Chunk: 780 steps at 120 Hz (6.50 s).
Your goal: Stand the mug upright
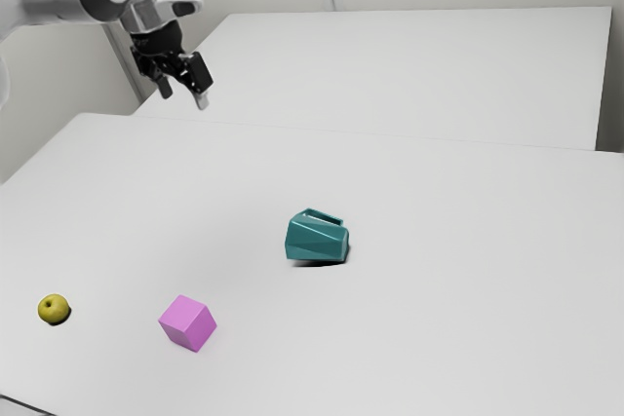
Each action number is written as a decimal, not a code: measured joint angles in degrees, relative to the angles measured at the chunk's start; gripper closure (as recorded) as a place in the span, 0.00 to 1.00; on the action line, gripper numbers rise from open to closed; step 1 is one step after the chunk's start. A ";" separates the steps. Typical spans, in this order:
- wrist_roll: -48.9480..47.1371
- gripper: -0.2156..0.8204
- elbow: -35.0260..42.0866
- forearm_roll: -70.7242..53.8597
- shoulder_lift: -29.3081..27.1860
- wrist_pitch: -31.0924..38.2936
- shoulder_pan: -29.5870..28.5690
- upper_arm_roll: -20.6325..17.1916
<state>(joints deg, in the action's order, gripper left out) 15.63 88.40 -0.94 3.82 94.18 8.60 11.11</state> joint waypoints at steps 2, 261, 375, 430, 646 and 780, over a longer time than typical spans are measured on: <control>0.05 0.21 0.08 -0.08 -0.08 0.04 -0.03 0.04; 113.66 0.21 47.40 88.67 8.36 12.92 5.09 18.52; 120.54 0.21 46.00 94.69 12.85 15.78 12.78 16.61; 121.40 0.78 45.56 98.16 13.23 15.80 13.21 16.05; 38.00 0.97 35.93 12.78 -0.92 39.34 12.06 8.44; 3.25 0.97 44.90 0.54 -7.03 36.90 10.59 5.58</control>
<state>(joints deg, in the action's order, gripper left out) 18.88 133.30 -0.40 -3.21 131.08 19.18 16.69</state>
